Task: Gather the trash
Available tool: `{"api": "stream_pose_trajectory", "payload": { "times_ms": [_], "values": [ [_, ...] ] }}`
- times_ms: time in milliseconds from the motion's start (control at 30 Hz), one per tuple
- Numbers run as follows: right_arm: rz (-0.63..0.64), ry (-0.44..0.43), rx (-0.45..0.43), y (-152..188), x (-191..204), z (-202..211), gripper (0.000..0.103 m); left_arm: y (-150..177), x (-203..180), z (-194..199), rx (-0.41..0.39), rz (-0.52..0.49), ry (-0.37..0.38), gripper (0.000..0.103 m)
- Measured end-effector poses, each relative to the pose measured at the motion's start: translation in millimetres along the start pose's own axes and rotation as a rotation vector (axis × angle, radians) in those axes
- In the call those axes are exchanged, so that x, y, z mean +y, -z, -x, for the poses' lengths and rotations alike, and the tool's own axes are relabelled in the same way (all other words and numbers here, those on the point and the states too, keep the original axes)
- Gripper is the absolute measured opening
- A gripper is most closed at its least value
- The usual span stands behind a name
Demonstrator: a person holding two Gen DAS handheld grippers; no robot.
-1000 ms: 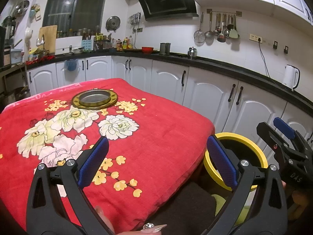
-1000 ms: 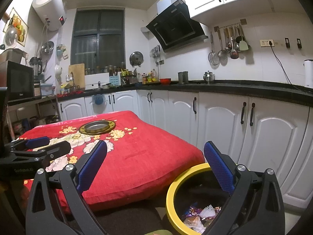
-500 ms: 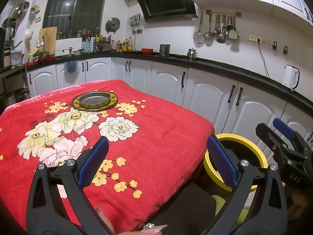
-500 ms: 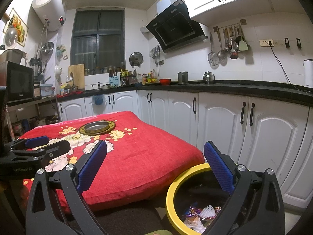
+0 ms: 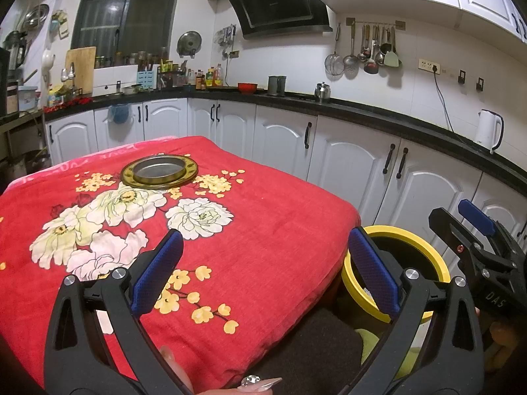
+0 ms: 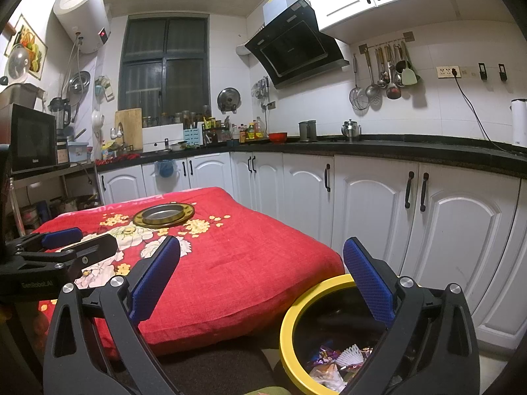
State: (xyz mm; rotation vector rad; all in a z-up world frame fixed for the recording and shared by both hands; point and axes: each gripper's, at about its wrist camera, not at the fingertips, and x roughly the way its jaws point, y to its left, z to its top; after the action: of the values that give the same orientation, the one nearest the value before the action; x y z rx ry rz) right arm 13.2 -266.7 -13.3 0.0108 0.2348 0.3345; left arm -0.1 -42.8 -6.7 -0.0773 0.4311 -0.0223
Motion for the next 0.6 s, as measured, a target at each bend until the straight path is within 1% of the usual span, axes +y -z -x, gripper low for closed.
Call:
{"api": "stream_pose_trajectory", "payload": {
  "times_ms": [400,467,600],
  "values": [
    [-0.002,0.0,0.001,0.0,-0.8,-0.1,0.097,0.7,-0.4,-0.6,0.001,-0.001,-0.003,0.092],
    [0.0,0.0,-0.001,-0.2,-1.2,0.1,0.097,0.7,0.1,-1.2,0.006,0.006,0.007,0.092],
    [-0.001,0.001,0.0,-0.1,-1.3,0.1,0.097,-5.1,1.2,-2.8,0.016,0.013,-0.008,0.092]
  ]
}}
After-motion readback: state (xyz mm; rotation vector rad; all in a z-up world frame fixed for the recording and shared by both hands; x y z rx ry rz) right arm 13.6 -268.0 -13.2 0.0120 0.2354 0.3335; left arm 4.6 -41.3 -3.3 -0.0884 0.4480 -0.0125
